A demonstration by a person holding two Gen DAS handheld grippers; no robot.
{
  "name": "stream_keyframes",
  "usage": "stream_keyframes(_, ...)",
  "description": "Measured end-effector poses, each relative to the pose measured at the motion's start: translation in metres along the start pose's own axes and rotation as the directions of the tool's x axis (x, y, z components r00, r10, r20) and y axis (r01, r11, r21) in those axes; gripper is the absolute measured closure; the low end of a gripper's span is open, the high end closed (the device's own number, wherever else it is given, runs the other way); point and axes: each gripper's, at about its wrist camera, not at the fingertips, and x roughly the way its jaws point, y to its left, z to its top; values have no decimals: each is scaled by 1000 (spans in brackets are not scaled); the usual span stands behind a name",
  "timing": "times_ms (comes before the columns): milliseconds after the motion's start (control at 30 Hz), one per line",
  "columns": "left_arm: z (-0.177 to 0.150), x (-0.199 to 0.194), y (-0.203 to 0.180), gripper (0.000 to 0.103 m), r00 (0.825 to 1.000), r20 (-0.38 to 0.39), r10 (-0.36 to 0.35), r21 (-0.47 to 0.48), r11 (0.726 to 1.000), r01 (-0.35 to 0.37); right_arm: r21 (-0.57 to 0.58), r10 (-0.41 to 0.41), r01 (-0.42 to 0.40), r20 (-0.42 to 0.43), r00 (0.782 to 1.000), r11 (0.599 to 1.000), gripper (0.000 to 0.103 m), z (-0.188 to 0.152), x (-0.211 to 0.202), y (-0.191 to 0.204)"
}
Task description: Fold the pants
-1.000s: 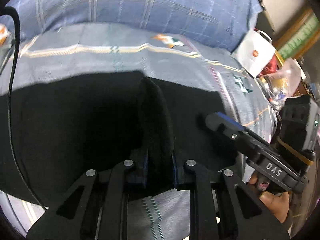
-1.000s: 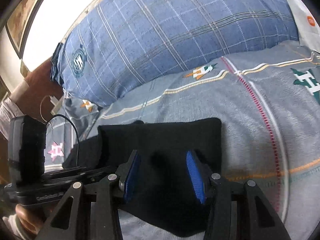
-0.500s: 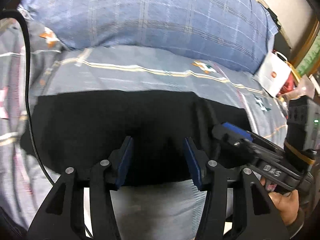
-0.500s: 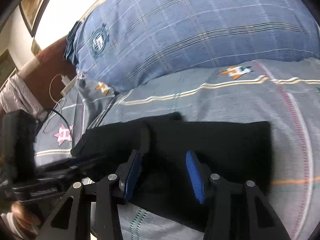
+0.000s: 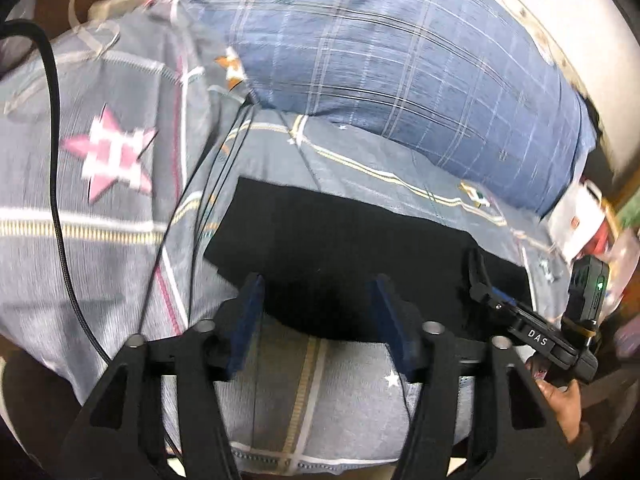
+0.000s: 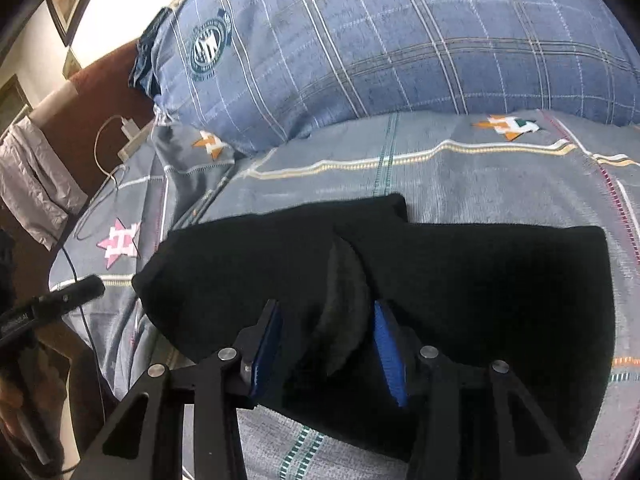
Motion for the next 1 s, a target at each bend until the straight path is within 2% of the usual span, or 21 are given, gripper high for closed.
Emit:
stream_keyframes(100,-6,8,7,36,1000,-17,-18,-40,999,17,11,8,-8,-10,1000,1000,58,4,-3,-1)
stream_keyframes(333,-9,23,-3,36,998,-52,-33,-28,999,31,31,33,-32,-16,999,999,58,6,-9,5)
stream_keyframes(533,-14,32,18,36,993,-77,-85,-138,988,74,-30,69,-70,-25,997,997,58,13,5,19)
stream_keyframes(633,-18,28,29,36,993,-56,-101,-175,981,90,-31,88,-89,-36,995,996,58,20,11,21)
stream_keyframes(767,-20,23,43,36,995,-4,-96,-229,969,93,-94,153,-158,-58,986,983,58,36,23,47)
stream_keyframes(867,-18,29,43,36,992,-18,-122,-247,962,114,-149,207,-221,-101,973,964,57,47,41,69)
stream_keyframes(1000,-21,37,42,36,995,-51,-91,-234,969,77,-262,189,-229,-166,968,938,54,63,71,105)
